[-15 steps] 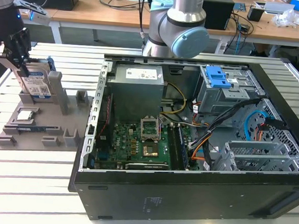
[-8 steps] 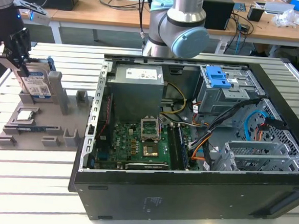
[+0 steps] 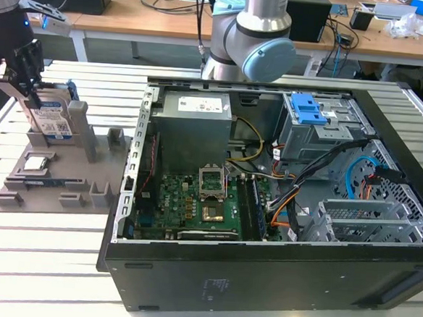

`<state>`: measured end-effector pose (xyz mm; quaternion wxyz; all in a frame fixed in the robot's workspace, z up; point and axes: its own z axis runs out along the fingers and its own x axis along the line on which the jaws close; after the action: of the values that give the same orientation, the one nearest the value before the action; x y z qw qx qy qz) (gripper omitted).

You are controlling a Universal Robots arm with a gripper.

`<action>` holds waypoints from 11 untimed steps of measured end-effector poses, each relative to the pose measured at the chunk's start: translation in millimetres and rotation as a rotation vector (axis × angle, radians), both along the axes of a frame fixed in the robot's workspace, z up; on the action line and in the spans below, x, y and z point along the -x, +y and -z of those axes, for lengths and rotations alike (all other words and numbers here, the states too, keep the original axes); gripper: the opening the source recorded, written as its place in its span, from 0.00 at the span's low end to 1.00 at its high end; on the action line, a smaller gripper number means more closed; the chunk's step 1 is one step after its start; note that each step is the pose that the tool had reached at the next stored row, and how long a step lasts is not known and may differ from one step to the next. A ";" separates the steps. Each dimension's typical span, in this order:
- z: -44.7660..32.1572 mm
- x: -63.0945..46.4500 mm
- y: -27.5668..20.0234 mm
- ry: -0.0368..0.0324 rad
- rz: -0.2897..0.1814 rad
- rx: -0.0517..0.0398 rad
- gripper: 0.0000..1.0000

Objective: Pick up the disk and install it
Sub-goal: 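Pick up the disk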

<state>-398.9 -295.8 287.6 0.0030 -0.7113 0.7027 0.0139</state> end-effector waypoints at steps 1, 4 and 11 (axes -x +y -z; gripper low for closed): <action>0.0 0.0 0.0 0.0000 0.000 0.0000 0.37; 0.0 0.0 0.0 0.0000 0.000 0.0000 0.37; -6.4 0.0 0.0 -0.0001 0.000 0.0001 0.37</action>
<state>-398.8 -295.9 294.0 0.0030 -0.7115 0.7026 0.0139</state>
